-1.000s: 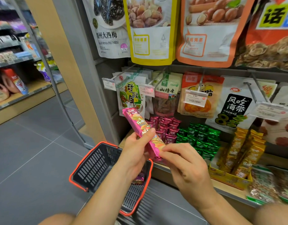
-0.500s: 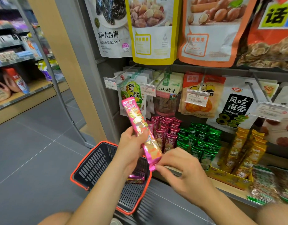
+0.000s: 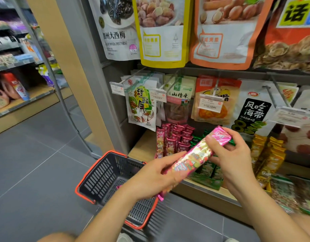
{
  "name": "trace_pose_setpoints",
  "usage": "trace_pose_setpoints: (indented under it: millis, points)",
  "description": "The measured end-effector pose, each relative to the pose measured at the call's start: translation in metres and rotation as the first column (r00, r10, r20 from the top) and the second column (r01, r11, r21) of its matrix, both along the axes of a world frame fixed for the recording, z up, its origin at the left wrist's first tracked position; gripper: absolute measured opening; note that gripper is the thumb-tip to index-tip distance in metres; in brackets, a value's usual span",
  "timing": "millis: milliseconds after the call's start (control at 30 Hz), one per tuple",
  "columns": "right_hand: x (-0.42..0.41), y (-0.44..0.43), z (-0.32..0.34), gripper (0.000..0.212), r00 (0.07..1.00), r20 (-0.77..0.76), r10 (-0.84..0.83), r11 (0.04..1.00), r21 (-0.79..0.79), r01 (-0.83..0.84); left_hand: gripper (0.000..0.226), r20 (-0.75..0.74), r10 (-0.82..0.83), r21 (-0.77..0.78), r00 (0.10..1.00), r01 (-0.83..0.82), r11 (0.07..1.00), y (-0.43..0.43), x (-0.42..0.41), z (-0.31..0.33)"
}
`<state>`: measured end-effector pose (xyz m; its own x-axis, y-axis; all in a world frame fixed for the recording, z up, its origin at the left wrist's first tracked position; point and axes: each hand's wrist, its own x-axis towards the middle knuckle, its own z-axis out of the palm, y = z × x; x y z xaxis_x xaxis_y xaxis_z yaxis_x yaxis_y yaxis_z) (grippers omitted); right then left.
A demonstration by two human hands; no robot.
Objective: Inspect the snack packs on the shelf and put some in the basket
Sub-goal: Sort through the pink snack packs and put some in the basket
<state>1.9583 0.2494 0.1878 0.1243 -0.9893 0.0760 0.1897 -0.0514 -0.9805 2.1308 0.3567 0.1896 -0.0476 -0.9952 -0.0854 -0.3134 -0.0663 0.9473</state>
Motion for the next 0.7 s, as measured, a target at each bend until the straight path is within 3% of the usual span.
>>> trace_pose_setpoints:
  millis: [67, 167, 300, 567, 700]
  points:
    - [-0.003, -0.004, 0.0, 0.031, 0.997, 0.036, -0.074, 0.997, 0.015, 0.073, 0.074, 0.161, 0.062, -0.055, 0.985, -0.054, 0.997, 0.003, 0.004, -0.002]
    - [-0.005, -0.007, -0.002, 0.033, 0.99, 0.049, -0.134, 0.99, 0.049, 0.131, 0.065, 0.462, 0.234, -0.276, 0.856, -0.112, 0.955, 0.004, 0.007, -0.004]
    - [-0.006, -0.009, -0.006, 0.039, 0.983, 0.028, -0.179, 0.978, 0.111, 0.175, 0.051, 0.504, 0.391, -0.431, 0.77, -0.168, 0.886, 0.007, 0.023, 0.002]
    - [-0.003, -0.003, -0.006, 0.031, 0.989, 0.027, -0.149, 0.98, 0.135, 0.144, 0.055, 0.67, 0.301, -0.283, 0.678, -0.142, 0.949, 0.013, 0.043, 0.012]
    - [0.0, 0.003, -0.006, 0.027, 0.994, 0.011, -0.111, 0.99, 0.092, 0.109, 0.045, 0.795, 0.232, -0.247, 0.561, -0.052, 0.968, 0.011, 0.038, 0.01]
